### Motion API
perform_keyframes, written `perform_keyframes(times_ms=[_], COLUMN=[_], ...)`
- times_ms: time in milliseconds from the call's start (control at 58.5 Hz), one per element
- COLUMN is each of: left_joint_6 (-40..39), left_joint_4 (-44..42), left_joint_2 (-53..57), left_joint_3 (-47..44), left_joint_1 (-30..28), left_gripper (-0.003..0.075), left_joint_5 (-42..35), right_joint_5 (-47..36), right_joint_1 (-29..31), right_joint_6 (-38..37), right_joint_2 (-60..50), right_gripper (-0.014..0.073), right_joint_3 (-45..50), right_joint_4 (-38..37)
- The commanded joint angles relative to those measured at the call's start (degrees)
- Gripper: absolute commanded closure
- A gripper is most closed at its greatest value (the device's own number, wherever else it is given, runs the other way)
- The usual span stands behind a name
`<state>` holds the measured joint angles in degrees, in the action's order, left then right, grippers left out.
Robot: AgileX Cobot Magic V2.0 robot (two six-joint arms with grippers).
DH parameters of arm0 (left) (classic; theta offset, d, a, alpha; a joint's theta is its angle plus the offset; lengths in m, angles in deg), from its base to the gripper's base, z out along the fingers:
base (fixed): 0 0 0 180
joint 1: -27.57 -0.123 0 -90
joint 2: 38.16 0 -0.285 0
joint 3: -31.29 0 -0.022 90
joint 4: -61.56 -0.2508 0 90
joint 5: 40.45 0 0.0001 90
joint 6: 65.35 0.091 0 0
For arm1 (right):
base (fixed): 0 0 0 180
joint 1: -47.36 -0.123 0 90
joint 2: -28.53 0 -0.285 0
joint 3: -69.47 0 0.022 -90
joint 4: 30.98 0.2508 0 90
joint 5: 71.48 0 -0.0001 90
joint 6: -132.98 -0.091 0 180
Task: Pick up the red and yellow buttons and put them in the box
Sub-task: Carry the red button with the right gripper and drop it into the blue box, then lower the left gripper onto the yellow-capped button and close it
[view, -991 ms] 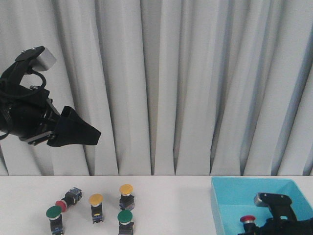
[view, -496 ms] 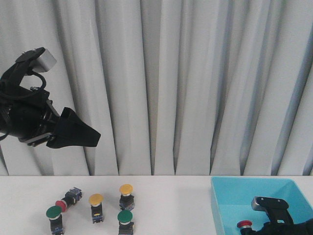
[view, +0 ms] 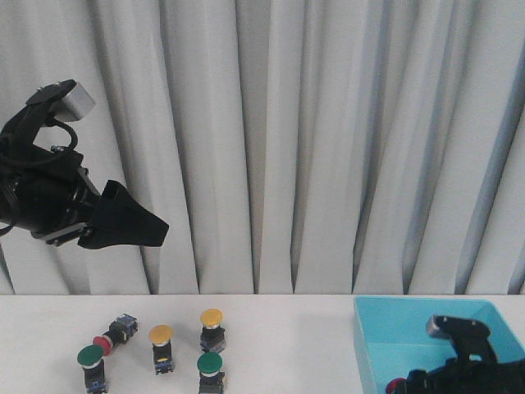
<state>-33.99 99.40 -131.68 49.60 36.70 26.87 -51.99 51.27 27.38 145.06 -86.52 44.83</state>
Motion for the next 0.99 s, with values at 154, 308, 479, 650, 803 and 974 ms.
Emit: perform_keyframes(times_ms=[154,308,479,650,803,974], left_joint_6=[-0.15,-0.15,-0.15,-0.15,-0.65,-0.65], left_joint_4=[2.59,2.59,0.17,-5.26,-8.86,-10.60], left_joint_2=[2.11,2.11,2.11,2.11,2.11,1.44], left_joint_3=[1.59,1.59,1.59,1.58,1.53,1.22], left_joint_1=[0.25,0.25,0.25,0.25,0.25,0.25], left_gripper=[0.0277,0.0277,0.0277,0.0277,0.0277,0.0277], left_joint_5=[-1.75,-1.75,-1.65,-0.22,0.64,-0.14], right_joint_5=[-0.53,6.01,20.54,30.16,29.44,29.30], right_joint_1=[1.24,1.18,1.18,1.18,1.18,1.18], right_joint_6=[-0.18,-0.24,-0.19,-0.22,-0.73,-5.79], right_joint_2=[-15.75,-25.81,-38.15,-51.11,-62.52,-72.56], right_gripper=[0.0122,0.0197,0.0377,0.0568,0.0598,0.0594], right_joint_3=[-1.35,-1.35,-1.35,-1.35,-1.35,-1.35], right_joint_4=[0.82,1.43,2.54,5.87,6.26,3.15])
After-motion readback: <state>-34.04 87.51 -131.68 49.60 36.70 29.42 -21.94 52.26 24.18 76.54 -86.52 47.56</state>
